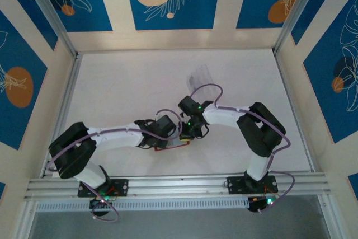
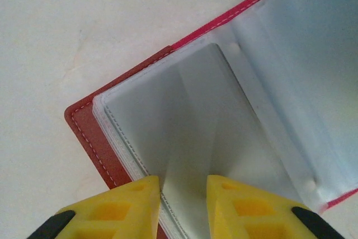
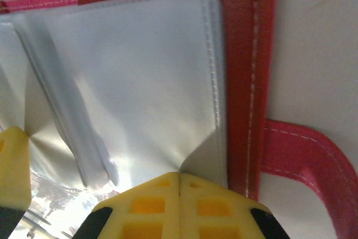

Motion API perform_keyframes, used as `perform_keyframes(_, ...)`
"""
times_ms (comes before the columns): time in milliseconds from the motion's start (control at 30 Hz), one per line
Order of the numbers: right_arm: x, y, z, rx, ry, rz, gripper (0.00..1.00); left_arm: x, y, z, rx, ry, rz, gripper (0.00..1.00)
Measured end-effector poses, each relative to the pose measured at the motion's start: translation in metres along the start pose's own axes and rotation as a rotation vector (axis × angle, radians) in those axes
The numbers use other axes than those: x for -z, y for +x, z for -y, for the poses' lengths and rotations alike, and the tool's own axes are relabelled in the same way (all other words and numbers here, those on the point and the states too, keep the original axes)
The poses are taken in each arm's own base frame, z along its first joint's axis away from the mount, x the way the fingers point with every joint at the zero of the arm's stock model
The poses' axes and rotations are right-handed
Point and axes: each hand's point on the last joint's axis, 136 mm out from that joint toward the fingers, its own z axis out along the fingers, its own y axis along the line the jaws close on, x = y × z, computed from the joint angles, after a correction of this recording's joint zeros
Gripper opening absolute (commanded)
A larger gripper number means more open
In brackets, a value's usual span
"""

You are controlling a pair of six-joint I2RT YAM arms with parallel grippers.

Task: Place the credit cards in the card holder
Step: Rotate the card holder at the center of the table, then pick up the credit card from the storage box.

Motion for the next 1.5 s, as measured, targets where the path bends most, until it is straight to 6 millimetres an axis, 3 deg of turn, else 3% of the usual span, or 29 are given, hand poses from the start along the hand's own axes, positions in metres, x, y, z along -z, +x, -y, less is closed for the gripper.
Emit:
perform_keyframes(300, 0.012, -0.015, 0.005, 0.036, 0.019, 0.034, 0.01, -0.002, 0.0, 0.001, 0.013, 0.017, 0.018, 0.26)
perform_keyframes(400, 0.035, -0.035, 0.0, 0.044, -0.001, 0.105, 0.16, -0.003, 0.0, 0.001, 0.023, 0.026, 0.03, 0.26)
perform_keyframes(500, 0.084, -0.082, -0.007, 0.043, -0.022, 0.265, 0.29, -0.003, 0.0, 0.001, 0.03, 0.028, 0.033, 0.26)
perform_keyframes(667, 0.178, -0.178, -0.013, 0.061, 0.031, 0.558, 0.32, -0.004, -0.003, 0.003, 0.04, 0.04, 0.045, 0.26)
perform_keyframes(733, 0.195, -0.204, -0.011, 0.069, 0.08, 0.617, 0.33, -0.004, -0.003, 0.003, 0.042, 0.043, 0.049, 0.26)
perform_keyframes(800, 0.194, -0.222, -0.006, 0.079, 0.129, 0.624, 0.33, -0.005, -0.004, 0.004, 0.044, 0.047, 0.054, 0.26)
perform_keyframes(867, 0.179, -0.237, 0.003, 0.089, 0.188, 0.593, 0.33, -0.005, -0.005, 0.005, 0.049, 0.054, 0.059, 0.26)
perform_keyframes(1033, 0.134, -0.255, 0.031, 0.1, 0.316, 0.487, 0.33, -0.006, -0.006, 0.007, 0.056, 0.065, 0.068, 0.25)
perform_keyframes(1133, 0.118, -0.261, 0.044, 0.107, 0.375, 0.45, 0.33, -0.006, -0.007, 0.007, 0.056, 0.066, 0.07, 0.25)
perform_keyframes(1500, 0.117, -0.274, 0.056, 0.14, 0.458, 0.456, 0.31, -0.006, -0.006, 0.007, 0.069, 0.075, 0.081, 0.25)
